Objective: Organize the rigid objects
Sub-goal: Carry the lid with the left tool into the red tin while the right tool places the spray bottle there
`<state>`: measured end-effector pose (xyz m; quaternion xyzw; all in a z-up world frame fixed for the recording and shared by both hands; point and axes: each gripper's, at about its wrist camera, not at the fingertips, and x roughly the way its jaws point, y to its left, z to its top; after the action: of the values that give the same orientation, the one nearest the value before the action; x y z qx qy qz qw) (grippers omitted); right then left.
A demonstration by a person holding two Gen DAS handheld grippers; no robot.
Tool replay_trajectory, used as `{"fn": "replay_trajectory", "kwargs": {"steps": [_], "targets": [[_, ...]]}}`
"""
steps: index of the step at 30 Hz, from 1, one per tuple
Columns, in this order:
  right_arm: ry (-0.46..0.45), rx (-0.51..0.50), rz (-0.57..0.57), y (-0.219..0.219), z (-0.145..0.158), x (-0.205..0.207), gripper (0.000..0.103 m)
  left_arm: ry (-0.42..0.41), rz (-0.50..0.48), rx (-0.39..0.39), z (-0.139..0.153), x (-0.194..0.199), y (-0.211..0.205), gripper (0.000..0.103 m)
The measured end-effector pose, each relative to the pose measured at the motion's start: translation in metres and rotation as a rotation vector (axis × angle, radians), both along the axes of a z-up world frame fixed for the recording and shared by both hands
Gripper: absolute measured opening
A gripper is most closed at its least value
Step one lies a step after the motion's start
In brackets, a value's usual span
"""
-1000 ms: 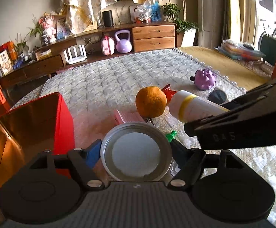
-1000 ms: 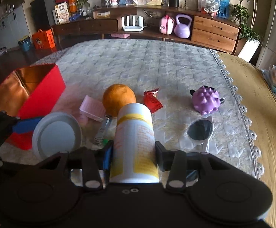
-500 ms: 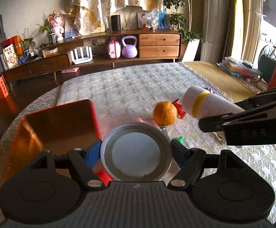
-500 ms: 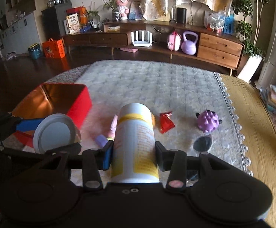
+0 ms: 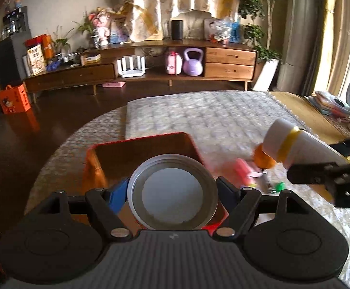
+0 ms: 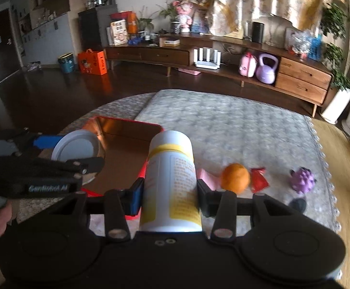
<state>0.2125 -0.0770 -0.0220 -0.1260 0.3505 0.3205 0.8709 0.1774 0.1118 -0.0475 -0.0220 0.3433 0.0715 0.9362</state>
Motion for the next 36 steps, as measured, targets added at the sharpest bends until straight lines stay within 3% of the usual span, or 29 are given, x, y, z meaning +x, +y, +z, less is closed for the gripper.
{"fn": "replay_trajectory", "kwargs": {"steps": [15,23,27,36], "targets": [[-0.005,-0.092,0.054,0.100,-0.038,0.009,0.044,0.076,0.099,-0.080,-0.020,0.049,0.089,0.078],[0.020,-0.141,0.058,0.133,-0.072,0.021,0.044,0.111,0.103,-0.101,-0.043,0.079,0.099,0.078],[0.022,-0.168,0.070,0.143,-0.086,0.023,0.044,0.119,0.066,-0.032,-0.052,0.089,0.089,0.078],[0.058,-0.186,0.067,0.146,-0.101,0.027,0.045,0.165,0.061,-0.047,-0.069,0.108,0.089,0.078]]}}
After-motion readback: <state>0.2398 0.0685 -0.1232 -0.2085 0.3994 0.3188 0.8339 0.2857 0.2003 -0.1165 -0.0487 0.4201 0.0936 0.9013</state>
